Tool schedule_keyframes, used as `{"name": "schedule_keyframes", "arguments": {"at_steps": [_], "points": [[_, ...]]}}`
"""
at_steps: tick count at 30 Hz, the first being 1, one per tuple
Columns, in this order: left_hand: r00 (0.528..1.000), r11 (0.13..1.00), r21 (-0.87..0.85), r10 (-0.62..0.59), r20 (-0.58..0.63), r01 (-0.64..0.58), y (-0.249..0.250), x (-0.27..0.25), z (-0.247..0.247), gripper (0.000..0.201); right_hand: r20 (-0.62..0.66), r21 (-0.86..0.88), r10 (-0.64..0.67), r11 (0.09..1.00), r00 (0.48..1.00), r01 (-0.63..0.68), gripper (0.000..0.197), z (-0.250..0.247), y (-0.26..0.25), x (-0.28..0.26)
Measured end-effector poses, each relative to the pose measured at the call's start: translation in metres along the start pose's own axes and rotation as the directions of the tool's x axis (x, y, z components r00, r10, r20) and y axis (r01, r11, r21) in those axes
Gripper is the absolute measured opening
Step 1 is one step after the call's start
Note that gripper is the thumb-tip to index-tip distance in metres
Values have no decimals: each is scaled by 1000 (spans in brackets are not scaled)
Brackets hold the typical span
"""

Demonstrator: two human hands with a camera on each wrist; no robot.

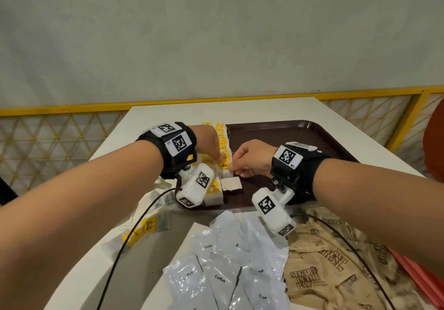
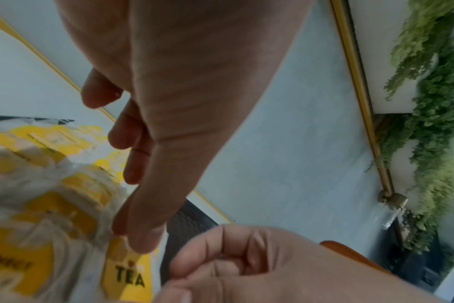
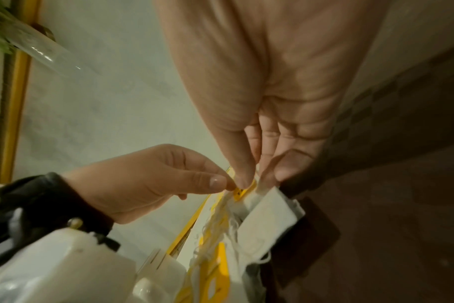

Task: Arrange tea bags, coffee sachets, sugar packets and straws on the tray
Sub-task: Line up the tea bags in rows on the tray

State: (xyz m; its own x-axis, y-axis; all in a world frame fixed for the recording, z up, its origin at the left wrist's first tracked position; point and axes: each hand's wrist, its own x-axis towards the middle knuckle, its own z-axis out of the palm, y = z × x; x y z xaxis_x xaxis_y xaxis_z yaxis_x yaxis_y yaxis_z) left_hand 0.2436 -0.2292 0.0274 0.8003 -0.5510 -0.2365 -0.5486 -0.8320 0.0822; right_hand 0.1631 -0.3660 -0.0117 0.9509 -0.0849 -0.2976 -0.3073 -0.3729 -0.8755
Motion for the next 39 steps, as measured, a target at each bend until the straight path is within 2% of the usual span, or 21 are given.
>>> {"name": "schedule_keyframes", "arguments": {"at_steps": [5, 9, 11, 14, 17, 19, 22, 23, 25, 28, 31, 36, 39], "points": [[998, 993, 109, -51, 21, 48, 13, -2, 6, 44, 7, 41, -27, 999, 1000, 27, 24, 2, 1, 1], [1000, 991, 137, -9, 29, 5, 19, 3, 3, 40, 16, 35, -36, 999, 999, 35, 20, -2, 1, -1], [1000, 990, 140, -14, 10, 12, 20, 4, 1, 40, 26, -104, -65, 992, 998, 67, 23, -10, 0, -5], [999, 988, 151, -33, 2, 33, 19, 8, 3, 39, 110, -461, -66, 881, 992, 110, 31, -20, -2, -17], [999, 985, 166, -53, -4, 53, 14, 14, 10, 29, 226, -563, -13, 815, 974, 141, 48, -13, -1, -26], [997, 990, 122, -61, -37, 65, 11, 13, 13, 27, 235, -550, -54, 816, 971, 178, 47, -3, 2, -25], [998, 998, 31, -51, -42, 52, 6, 4, 7, 33, 173, -472, -160, 853, 972, 224, 24, 5, 7, -17], [998, 999, -2, -43, -46, 43, 5, -1, 3, 32, 147, -432, -156, 878, 977, 206, 19, 6, 7, -14], [998, 998, -51, -23, -52, 20, 2, -10, -2, 33, 97, -321, -121, 936, 988, 146, 23, 7, 7, -8], [1000, 996, -92, -1, 6, 2, -3, -15, -2, 31, 40, -145, -83, 986, 996, 88, 25, 7, 4, -4], [1000, 997, -74, 10, 25, -8, 1, -14, 4, 33, 17, -127, -66, 990, 998, 68, 24, 7, 1, -2], [998, 995, -95, -41, 38, 44, 10, -11, 2, 50, 9, -54, -21, 998, 1000, 21, 22, 7, 3, -2], [999, 996, -91, -14, 49, 18, 6, -11, 3, 31, 7, -32, -28, 999, 1000, 28, 20, 6, 6, -3]]}}
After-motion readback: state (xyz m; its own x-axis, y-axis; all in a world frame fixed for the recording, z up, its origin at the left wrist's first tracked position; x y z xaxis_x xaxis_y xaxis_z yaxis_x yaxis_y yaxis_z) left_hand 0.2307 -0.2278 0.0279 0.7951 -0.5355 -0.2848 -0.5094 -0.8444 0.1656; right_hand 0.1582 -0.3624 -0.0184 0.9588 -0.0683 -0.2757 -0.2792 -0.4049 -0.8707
